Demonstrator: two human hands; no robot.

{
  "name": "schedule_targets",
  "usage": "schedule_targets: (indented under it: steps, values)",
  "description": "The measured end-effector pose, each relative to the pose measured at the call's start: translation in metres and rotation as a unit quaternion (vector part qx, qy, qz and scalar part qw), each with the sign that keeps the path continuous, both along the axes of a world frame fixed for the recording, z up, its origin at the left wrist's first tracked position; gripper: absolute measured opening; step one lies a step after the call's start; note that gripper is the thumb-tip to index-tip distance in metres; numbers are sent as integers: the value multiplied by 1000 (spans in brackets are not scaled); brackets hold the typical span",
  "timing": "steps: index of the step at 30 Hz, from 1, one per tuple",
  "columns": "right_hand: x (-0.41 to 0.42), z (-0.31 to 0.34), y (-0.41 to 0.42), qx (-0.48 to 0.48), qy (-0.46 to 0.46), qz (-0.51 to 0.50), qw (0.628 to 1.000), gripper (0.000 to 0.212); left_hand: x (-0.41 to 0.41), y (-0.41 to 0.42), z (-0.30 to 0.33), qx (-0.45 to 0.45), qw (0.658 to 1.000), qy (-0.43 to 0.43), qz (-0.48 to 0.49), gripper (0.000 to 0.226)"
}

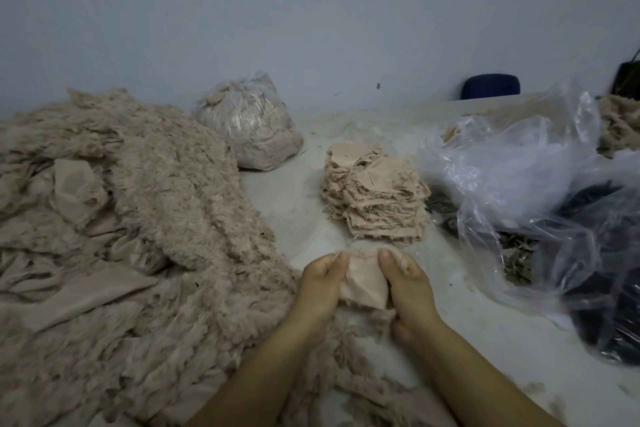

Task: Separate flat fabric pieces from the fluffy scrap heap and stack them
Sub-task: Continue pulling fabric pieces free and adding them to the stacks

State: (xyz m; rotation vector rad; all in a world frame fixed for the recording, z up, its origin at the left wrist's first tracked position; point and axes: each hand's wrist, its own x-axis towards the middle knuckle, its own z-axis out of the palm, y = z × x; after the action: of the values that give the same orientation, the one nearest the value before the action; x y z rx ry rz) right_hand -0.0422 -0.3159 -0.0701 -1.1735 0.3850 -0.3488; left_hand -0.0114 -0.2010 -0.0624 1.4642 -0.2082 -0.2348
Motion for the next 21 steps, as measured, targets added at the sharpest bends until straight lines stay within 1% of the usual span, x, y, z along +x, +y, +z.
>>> schedule_targets:
  steps: [2, 4, 6, 7, 8, 9, 10, 11, 12, 14, 15, 17, 19, 21]
  values:
    - [2, 3, -3, -78, -15, -61, 995, 13, 1, -3, -2, 26, 997, -19, 64, 26]
    - [4, 5, -10, -104, -31, -100, 989, 14, 9, 0, -4, 21, 991, 7, 134, 26]
    - [4, 3, -17, -116, -23, -109, 987, 21, 19, 8, -3, 5, 987, 34, 159, 21]
    - [3, 1, -18, -119, -15, -96, 988, 22, 20, 11, -1, 11, 989, 32, 143, 18]
    - [2, 0, -16, -123, -10, -70, 990, 25, 18, 11, 2, 31, 994, 21, 98, 20]
    - [0, -1, -12, -131, -10, -40, 991, 31, 14, 9, 4, 55, 998, 9, 38, 27]
    - [-1, 0, -6, -141, -13, -13, 990, 36, 12, 6, 3, 83, 996, -8, -16, 39]
    - [-3, 2, -1, -153, -15, 9, 988, 42, 9, 2, 2, 106, 993, -27, -52, 45]
    - [-5, 5, 3, -169, -11, 21, 985, 47, 6, -2, 1, 118, 990, -52, -64, 40]
    - [-6, 8, 4, -177, 2, 34, 984, 48, 4, -7, 2, 105, 990, -91, -40, 8]
    - [-6, 9, 2, -156, 5, 44, 987, 47, 5, -8, 2, 99, 990, -97, -14, 15]
    - [-7, 8, -1, -109, 9, 56, 992, 38, 9, -7, -2, 99, 991, -89, 31, 29]
    - [-6, 7, -3, -95, 14, 47, 994, 30, 11, -6, -4, 111, 988, -67, 85, 34]
    - [-4, 5, -3, -114, 16, 27, 993, 24, 15, -3, -4, 114, 984, -31, 136, 33]
